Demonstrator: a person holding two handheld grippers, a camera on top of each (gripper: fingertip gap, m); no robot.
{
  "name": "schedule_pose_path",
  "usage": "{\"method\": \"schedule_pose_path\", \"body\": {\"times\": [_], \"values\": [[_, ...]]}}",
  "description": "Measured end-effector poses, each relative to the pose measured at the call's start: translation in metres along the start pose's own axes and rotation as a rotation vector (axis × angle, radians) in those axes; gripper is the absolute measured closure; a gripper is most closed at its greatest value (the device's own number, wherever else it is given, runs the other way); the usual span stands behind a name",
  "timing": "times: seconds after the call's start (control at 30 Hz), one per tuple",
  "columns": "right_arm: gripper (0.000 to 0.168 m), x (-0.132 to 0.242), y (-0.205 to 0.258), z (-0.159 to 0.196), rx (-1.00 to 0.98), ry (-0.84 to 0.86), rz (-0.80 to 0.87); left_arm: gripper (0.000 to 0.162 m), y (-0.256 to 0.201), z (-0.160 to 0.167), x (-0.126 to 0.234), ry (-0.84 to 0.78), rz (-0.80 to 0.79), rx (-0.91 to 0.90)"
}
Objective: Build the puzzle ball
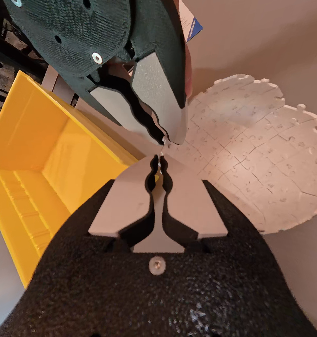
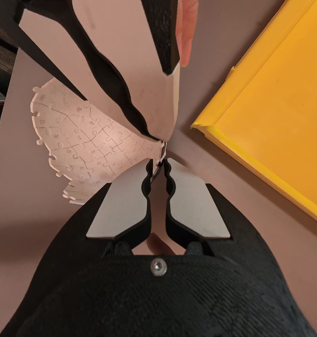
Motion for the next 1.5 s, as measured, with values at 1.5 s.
{"method": "schedule_pose_path", "body": {"times": [1.5], "values": [[0.163, -0.008, -0.016, -0.023, 0.223, 0.066, 0.177, 0.160, 0.007, 0.018, 0.001, -0.056, -0.116, 0.235]]}}
Point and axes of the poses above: each gripper's, where its closed fingertips meet, x back along the fingers, z out of its underside, y = z × x across the jaws, the point moved 5 cm from there along x, back along the fingers, and after that the axes turned 1 degree about z, right-handed, at the moved point
